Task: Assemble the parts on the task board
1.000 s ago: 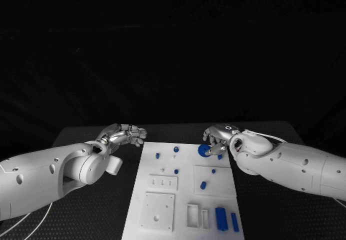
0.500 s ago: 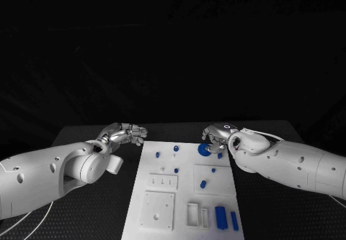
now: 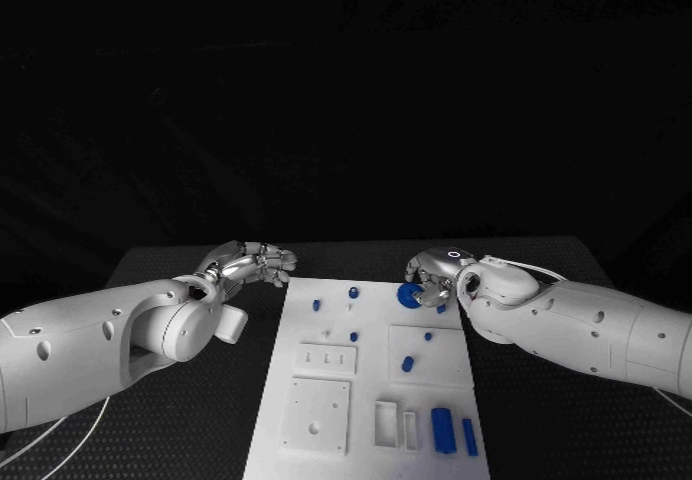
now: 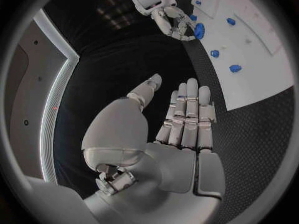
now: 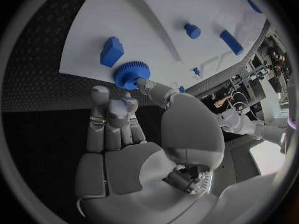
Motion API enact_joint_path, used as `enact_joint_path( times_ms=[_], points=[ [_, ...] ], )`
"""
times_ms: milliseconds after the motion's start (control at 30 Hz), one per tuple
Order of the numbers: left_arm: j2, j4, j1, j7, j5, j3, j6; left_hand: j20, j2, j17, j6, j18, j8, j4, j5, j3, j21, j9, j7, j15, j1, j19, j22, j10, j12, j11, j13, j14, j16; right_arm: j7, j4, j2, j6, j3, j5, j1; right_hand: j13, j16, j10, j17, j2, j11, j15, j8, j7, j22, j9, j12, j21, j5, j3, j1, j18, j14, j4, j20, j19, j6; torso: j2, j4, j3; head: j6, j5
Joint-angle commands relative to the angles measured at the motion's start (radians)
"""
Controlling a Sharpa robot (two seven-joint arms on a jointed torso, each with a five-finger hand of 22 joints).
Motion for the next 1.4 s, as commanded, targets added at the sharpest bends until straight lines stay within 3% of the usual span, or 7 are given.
enact_joint_path(
  times_ms=[33, 267, 733, 1100, 1233, 1400],
  points=[
    [0.000, 0.003, 0.000, 0.007, -0.004, 0.001, 0.009, 0.003, -0.001, 0.002, -0.010, 0.011, -0.006, -0.004, -0.003, 0.001, 0.005, 0.002, 0.001, 0.000, -0.008, -0.007, -0.002, -0.007, -0.004, -0.001, -0.001, 0.003, -0.006, 0.013, -0.003, 0.001, 0.024, 0.000, 0.004, -0.003, -0.001, 0.004, -0.051, 0.003, 0.000, 0.000, 0.004, -0.004, 0.016, 0.023, -0.002, 0.007, 0.005, 0.009, -0.006, -0.014, 0.015, -0.006, -0.010, -0.004, -0.007, 0.073, -0.001, 0.0001, 0.0004, -0.004, 0.003],
    [-0.001, 0.002, 0.000, 0.007, -0.004, 0.001, 0.009, 0.003, -0.001, 0.002, -0.010, 0.011, -0.006, -0.004, -0.003, 0.001, 0.006, 0.002, 0.001, 0.000, -0.009, -0.007, -0.002, -0.007, -0.005, 0.000, -0.001, 0.003, -0.007, 0.014, -0.006, 0.003, 0.027, -0.001, 0.010, -0.007, -0.004, 0.001, -0.055, 0.012, -0.004, 0.003, 0.008, -0.007, 0.019, 0.022, -0.005, 0.012, 0.014, 0.044, -0.060, -0.042, 0.015, -0.005, -0.031, -0.005, -0.012, 0.071, -0.001, -0.0011, -0.0005, -0.005, 0.003],
    [-0.003, 0.001, 0.001, 0.006, -0.005, 0.000, 0.008, 0.003, -0.001, 0.002, -0.011, 0.011, -0.006, -0.005, -0.003, 0.002, 0.006, 0.002, 0.001, 0.000, -0.009, -0.007, -0.002, -0.008, -0.005, 0.000, -0.001, 0.003, -0.007, 0.020, -0.011, 0.005, 0.018, -0.002, 0.015, -0.015, -0.010, -0.007, -0.068, 0.022, -0.013, 0.015, 0.018, -0.028, 0.032, 0.020, -0.015, 0.016, 0.019, 0.031, -0.147, -0.066, 0.015, -0.006, -0.067, -0.006, -0.022, 0.032, -0.001, -0.0007, 0.0000, -0.008, 0.005],
    [-0.001, -0.004, 0.001, 0.004, -0.005, 0.000, 0.008, 0.003, -0.001, 0.003, -0.012, 0.011, -0.007, -0.006, -0.003, 0.003, 0.007, 0.003, 0.002, 0.001, -0.011, -0.007, -0.003, -0.009, -0.006, 0.000, -0.001, 0.003, -0.008, 0.028, -0.011, 0.002, -0.012, -0.002, 0.022, -0.015, -0.014, -0.010, -0.069, 0.028, -0.003, 0.014, 0.018, -0.023, 0.030, 0.018, -0.014, 0.021, 0.019, 0.054, -0.153, -0.058, 0.015, -0.005, -0.071, -0.007, -0.022, 0.041, -0.002, -0.0015, -0.0001, -0.008, 0.002],
    [0.000, -0.003, 0.001, 0.004, -0.005, 0.000, 0.008, 0.003, -0.001, 0.003, -0.012, 0.011, -0.007, -0.006, -0.003, 0.004, 0.007, 0.003, 0.002, 0.001, -0.011, -0.007, -0.003, -0.009, -0.006, 0.000, -0.001, 0.003, -0.008, 0.032, -0.010, 0.004, 0.003, -0.002, 0.033, -0.015, -0.016, -0.010, -0.066, 0.031, 0.002, 0.011, 0.015, -0.018, 0.027, 0.017, -0.012, 0.023, 0.019, 0.053, -0.148, -0.054, 0.015, -0.004, -0.067, -0.008, -0.020, 0.049, -0.002, -0.0015, -0.0003, -0.007, 0.000],
    [0.001, -0.004, 0.000, 0.002, -0.005, 0.000, 0.008, 0.004, 0.000, 0.004, -0.013, 0.011, -0.007, -0.006, -0.003, 0.005, 0.007, 0.003, 0.002, 0.001, -0.013, -0.008, -0.003, -0.010, -0.007, 0.000, -0.001, 0.003, -0.008, 0.033, -0.014, 0.006, 0.028, -0.002, 0.036, -0.015, -0.023, -0.014, -0.063, 0.037, 0.014, 0.007, 0.011, -0.014, 0.023, 0.016, -0.012, 0.024, 0.017, 0.015, -0.113, -0.047, 0.015, -0.003, -0.040, -0.008, -0.019, 0.061, -0.002, 0.0002, 0.0001, -0.007, -0.002]
  ],
)
